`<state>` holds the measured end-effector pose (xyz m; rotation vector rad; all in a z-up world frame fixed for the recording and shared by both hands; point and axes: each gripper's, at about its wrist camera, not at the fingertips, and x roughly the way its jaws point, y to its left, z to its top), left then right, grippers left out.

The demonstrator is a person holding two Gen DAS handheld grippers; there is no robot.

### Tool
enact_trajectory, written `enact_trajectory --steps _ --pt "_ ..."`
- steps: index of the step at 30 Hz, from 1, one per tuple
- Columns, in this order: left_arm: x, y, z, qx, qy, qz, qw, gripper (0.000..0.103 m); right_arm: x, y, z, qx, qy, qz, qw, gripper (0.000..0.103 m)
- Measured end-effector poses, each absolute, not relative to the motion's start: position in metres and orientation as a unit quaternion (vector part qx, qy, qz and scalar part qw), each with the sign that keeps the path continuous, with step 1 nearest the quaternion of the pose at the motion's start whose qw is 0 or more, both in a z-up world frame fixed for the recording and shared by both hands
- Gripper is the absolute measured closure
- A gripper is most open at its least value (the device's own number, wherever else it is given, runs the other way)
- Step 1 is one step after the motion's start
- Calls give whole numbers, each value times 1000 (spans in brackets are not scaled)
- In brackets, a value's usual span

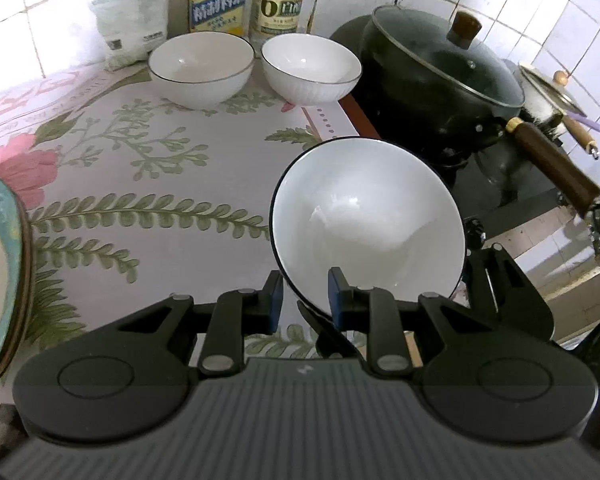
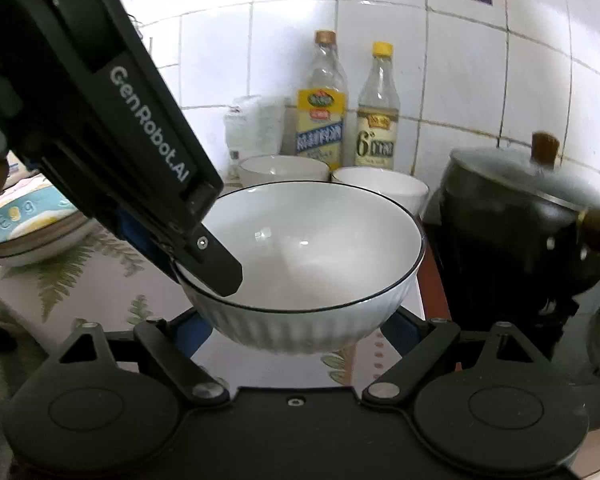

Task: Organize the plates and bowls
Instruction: 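Lift the large white bowl and set it down beside the plates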

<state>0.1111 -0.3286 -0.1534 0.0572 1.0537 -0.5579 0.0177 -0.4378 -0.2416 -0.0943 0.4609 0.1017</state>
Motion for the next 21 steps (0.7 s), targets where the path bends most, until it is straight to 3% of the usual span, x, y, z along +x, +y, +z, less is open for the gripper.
enact_trajectory --steps 21 --pt "117 -216 -128 -11 478 -214 852 81 40 -342 -206 -88 214 128 964 10"
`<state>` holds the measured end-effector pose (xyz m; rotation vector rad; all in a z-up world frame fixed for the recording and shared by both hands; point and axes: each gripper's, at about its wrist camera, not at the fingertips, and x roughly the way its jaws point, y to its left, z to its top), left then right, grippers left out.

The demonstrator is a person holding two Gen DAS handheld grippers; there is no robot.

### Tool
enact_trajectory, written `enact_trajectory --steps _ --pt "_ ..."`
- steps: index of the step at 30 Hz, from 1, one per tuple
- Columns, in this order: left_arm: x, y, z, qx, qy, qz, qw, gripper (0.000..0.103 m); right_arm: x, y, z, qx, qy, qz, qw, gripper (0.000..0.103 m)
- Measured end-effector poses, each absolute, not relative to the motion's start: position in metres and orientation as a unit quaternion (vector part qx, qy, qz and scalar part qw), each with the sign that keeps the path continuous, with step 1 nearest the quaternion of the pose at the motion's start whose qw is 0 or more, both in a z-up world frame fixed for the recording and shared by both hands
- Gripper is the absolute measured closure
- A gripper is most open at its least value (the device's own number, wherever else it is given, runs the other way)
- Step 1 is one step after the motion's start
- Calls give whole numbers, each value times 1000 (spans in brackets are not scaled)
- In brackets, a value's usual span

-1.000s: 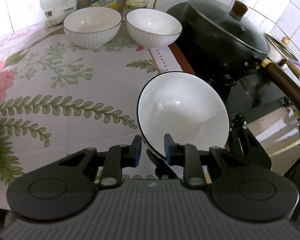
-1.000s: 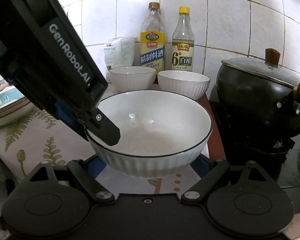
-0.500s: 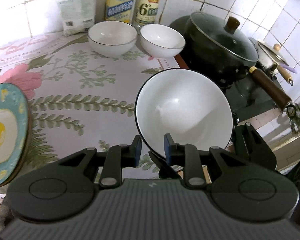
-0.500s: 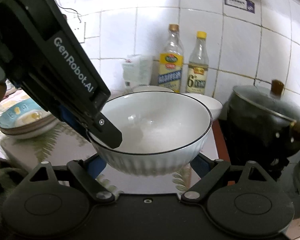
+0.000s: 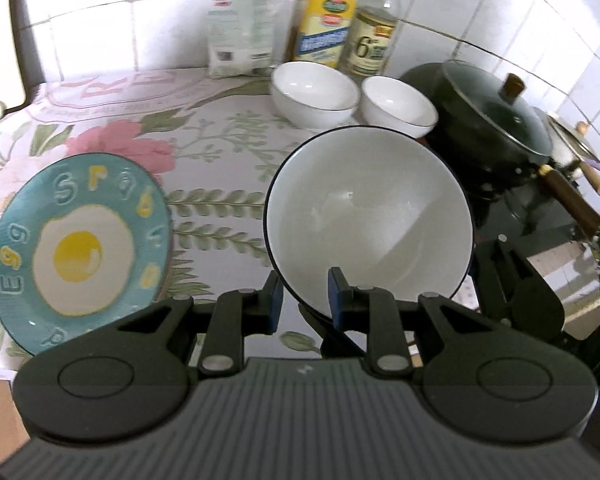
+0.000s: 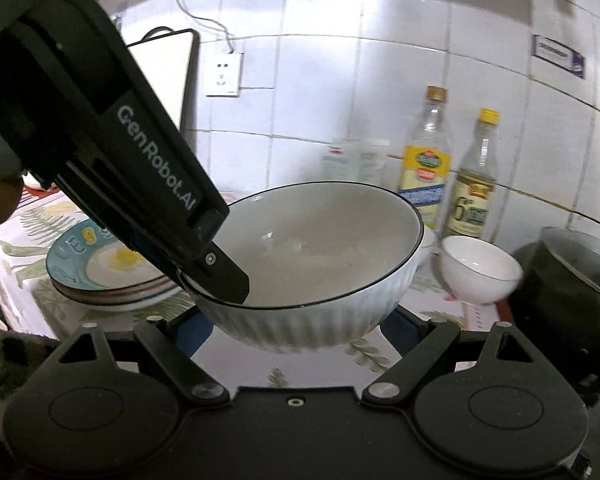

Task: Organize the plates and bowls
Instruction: 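Lift the large white bowl and set it down beside the plates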

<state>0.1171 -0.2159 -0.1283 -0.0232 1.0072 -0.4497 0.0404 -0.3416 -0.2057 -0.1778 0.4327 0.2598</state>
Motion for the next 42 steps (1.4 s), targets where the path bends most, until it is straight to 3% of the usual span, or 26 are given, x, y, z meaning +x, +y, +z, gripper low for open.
enact_trajectory --steps 23,42 --pt "171 -218 -178 -5 533 -165 830 81 111 -342 -257 -53 283 194 938 10" --pt "177 -216 -181 -35 527 -159 834 77 120 -340 -261 -37 307 155 938 10"
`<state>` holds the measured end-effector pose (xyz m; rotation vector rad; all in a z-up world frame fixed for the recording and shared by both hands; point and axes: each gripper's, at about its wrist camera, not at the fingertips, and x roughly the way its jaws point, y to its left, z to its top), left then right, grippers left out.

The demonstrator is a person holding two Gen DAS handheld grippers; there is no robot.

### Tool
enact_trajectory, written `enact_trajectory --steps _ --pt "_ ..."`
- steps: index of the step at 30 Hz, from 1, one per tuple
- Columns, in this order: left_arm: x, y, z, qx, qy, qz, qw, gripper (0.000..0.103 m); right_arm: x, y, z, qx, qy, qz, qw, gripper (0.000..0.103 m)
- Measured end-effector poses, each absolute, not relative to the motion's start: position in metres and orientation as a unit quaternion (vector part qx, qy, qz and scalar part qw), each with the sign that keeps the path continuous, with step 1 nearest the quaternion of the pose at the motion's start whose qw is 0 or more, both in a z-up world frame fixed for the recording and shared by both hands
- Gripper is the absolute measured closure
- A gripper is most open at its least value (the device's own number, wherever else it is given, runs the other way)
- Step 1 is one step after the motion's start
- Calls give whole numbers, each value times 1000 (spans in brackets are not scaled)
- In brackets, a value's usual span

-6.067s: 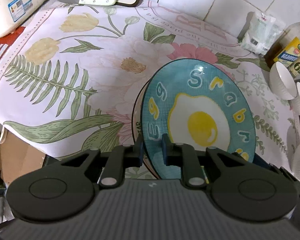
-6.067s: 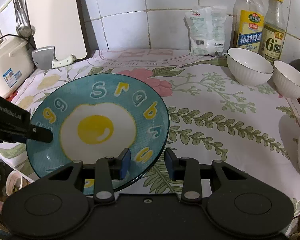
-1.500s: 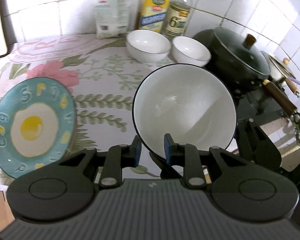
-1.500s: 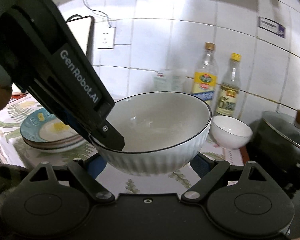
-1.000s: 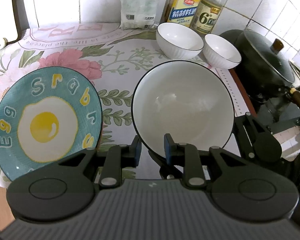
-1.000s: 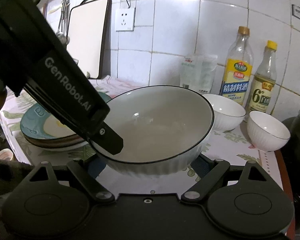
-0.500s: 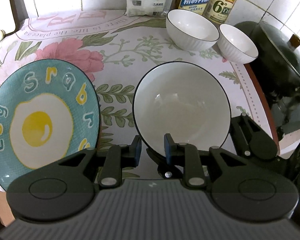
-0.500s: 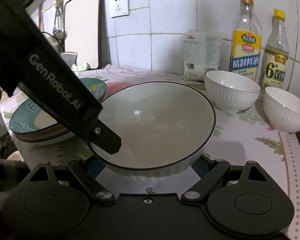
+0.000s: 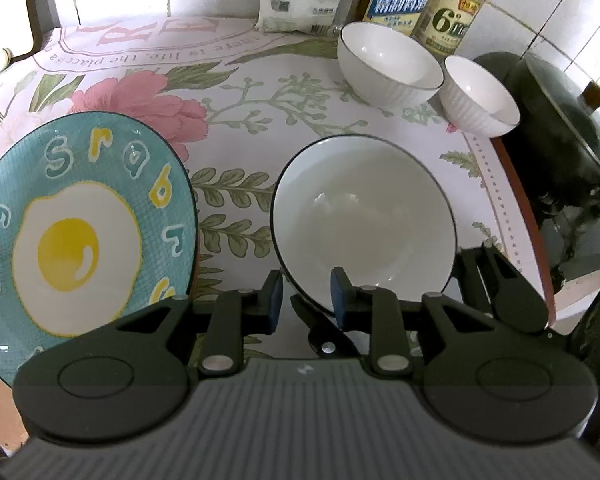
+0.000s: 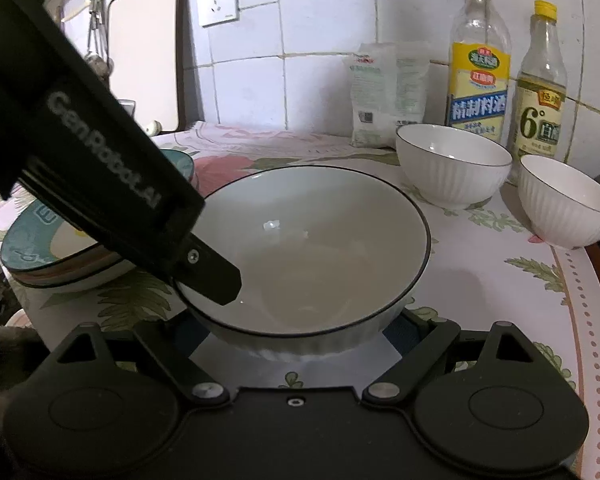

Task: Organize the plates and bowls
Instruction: 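Lift the large white bowl and set it down beside the plates, then move both grippers to the small white bowl near the pot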

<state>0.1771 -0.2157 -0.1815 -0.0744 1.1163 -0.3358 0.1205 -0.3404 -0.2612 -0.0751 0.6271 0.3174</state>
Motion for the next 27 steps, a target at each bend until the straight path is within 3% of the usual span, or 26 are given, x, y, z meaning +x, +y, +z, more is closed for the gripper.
enact_trajectory --steps 13,20,27 --pt "157 -214 -148 -16 527 -177 831 55 69 -359 -223 2 305 102 947 10" --pt "141 -215 -122 -2 531 -193 825 52 44 -381 -187 31 304 96 947 10" --pt "127 -219 -90 9 523 -207 827 41 24 -406 -150 51 286 69 954 10"
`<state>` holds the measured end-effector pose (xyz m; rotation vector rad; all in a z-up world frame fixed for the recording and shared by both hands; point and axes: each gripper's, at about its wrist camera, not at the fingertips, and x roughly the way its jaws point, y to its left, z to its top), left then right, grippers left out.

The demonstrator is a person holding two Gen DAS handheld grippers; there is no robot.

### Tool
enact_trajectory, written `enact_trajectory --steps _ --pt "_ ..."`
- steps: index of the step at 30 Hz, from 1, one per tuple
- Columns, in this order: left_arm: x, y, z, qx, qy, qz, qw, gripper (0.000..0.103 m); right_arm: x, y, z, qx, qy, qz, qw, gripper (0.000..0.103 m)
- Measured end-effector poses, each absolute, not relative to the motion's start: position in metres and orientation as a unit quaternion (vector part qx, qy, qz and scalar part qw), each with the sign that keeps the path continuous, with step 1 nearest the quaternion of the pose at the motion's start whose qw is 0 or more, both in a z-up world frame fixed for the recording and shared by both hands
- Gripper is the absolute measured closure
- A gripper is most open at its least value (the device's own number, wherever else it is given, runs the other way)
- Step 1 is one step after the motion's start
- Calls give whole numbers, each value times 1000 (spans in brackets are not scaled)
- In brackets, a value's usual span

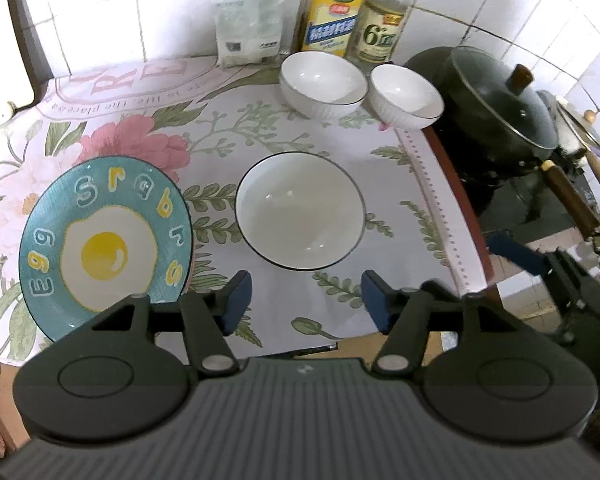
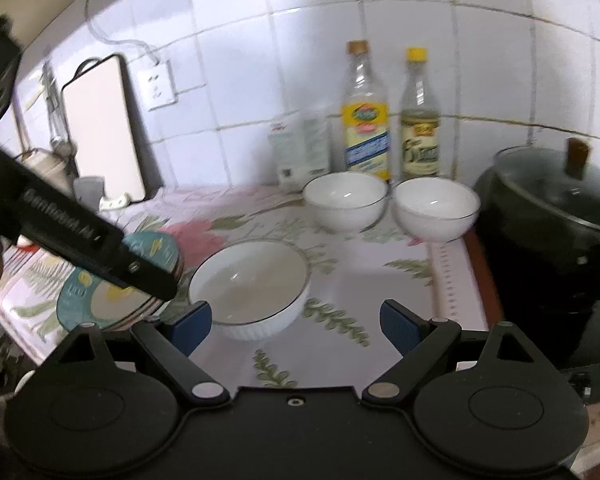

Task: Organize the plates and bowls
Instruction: 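Move both grippers to the small white bowl near the pot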

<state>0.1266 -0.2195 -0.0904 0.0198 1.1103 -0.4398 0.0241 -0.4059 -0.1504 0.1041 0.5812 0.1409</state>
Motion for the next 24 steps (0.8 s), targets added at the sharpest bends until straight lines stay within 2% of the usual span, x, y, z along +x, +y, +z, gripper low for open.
enact_trajectory --steps 3,6,9,11,14,24 --pt "123 -225 -80 13 519 -211 828 40 19 -420 -134 66 278 63 956 12" --pt "123 -231 -72 12 518 -215 828 39 17 -436 -116 89 271 66 956 19" --pt "124 -237 -67 4 517 -224 826 39 17 -449 -103 109 267 72 955 28" --pt "127 -242 -64 -7 518 -231 824 39 22 -455 -97 118 272 65 953 40" --pt "131 -251 -59 -25 513 -227 827 39 34 -463 -92 131 281 53 949 52" --pt "168 -300 -60 -42 483 -230 844 42 92 -505 -108 216 305 14 927 51"
